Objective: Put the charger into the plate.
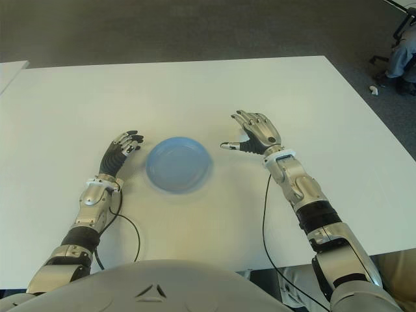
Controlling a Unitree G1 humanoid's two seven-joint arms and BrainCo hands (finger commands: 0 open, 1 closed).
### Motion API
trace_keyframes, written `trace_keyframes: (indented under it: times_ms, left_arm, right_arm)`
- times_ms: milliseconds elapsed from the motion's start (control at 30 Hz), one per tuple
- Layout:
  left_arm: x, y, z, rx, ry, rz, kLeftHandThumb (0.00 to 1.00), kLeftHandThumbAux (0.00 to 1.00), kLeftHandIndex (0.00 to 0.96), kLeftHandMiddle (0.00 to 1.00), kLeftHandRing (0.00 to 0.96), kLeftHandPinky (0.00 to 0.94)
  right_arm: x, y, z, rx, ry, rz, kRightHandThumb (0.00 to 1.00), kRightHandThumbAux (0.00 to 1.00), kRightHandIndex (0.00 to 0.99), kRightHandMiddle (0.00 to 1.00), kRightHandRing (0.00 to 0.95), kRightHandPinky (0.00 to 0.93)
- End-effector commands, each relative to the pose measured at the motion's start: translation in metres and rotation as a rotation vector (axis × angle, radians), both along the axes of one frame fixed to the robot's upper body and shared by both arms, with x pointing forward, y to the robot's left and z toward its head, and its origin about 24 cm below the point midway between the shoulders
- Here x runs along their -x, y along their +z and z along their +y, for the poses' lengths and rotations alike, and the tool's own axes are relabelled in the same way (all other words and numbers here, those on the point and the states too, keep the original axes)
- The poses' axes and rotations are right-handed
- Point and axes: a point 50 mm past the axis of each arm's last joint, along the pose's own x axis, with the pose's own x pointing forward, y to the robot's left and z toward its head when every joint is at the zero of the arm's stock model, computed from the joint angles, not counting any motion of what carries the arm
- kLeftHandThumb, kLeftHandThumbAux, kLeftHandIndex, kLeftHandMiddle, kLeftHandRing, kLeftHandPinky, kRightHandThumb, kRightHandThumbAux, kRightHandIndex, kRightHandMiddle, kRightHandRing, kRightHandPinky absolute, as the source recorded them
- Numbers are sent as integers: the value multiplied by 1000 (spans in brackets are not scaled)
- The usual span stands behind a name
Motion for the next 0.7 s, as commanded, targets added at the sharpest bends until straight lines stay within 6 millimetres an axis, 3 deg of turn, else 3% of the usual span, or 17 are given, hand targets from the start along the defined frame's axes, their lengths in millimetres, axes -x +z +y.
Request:
trace_keyframes:
  times_ms: [33,700]
  left_arm:
    - [93,-83,-10,56,-10,529,51,511,238,300,293,298]
    - [92,-82,-9,55,-42,517,70,510,259,322,311,297]
  right_arm:
    - [2,-9,5,-78,-94,-14,308,71,0,0,0,0]
    - [10,-22,38,-331,-374,-279,315,87,0,0,0,0]
